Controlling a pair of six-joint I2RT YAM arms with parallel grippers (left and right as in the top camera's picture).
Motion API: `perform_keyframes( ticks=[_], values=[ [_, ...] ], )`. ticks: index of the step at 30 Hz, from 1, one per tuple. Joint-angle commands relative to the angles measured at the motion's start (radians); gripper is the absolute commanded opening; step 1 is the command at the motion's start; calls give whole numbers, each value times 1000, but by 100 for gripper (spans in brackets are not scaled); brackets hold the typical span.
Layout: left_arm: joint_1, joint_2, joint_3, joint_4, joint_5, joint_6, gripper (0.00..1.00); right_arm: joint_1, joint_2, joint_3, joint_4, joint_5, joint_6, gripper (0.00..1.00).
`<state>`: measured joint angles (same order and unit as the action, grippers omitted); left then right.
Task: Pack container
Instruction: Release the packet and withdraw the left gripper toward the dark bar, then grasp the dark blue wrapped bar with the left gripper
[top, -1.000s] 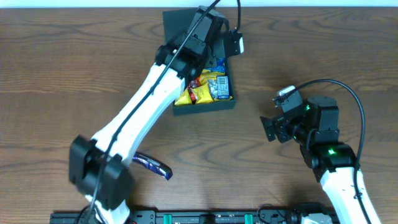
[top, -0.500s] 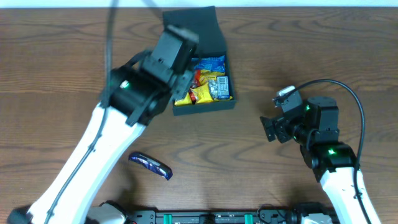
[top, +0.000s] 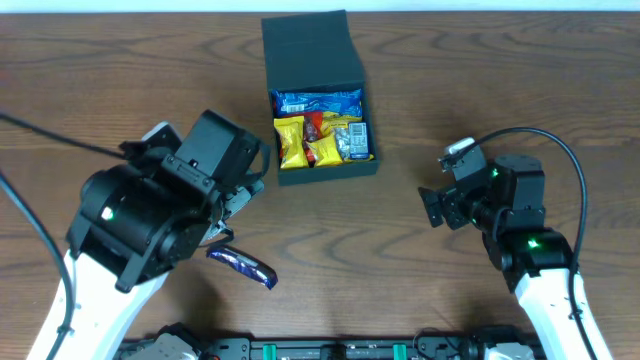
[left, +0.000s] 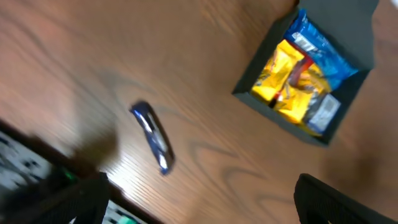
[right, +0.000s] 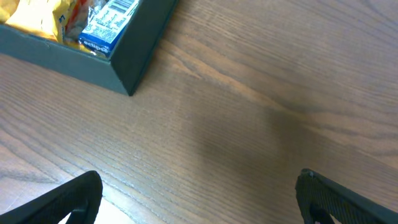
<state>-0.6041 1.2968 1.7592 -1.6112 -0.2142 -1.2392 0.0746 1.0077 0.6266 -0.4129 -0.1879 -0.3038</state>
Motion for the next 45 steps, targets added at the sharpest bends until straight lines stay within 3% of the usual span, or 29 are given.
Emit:
perform_keyframes(
  ticks=[1,9,19,25,33,38,45],
  values=[
    [1,-12,-55,-71,55,-219,95,-9,-1,-1,1,-11,-11,99],
    [1,-105,-367,32,63,-357,95,-9,-1,-1,1,-11,-11,99],
    [1,-264,-819,354,175,-418,95,-9,-1,-1,1,-11,-11,99],
    [1,-272,-1017,550,203,-423,96,-9,-1,-1,1,-11,-11,99],
    [2,-272,-1171,700,235,-474,100,-9,-1,-1,1,-11,-11,99],
    [2,-271,-1284,910,260,-484,100,-9,-1,-1,1,-11,-11,99],
    [2,-270,-1333,917,210,-513,94,-9,-1,-1,1,-11,-11,99]
  ],
)
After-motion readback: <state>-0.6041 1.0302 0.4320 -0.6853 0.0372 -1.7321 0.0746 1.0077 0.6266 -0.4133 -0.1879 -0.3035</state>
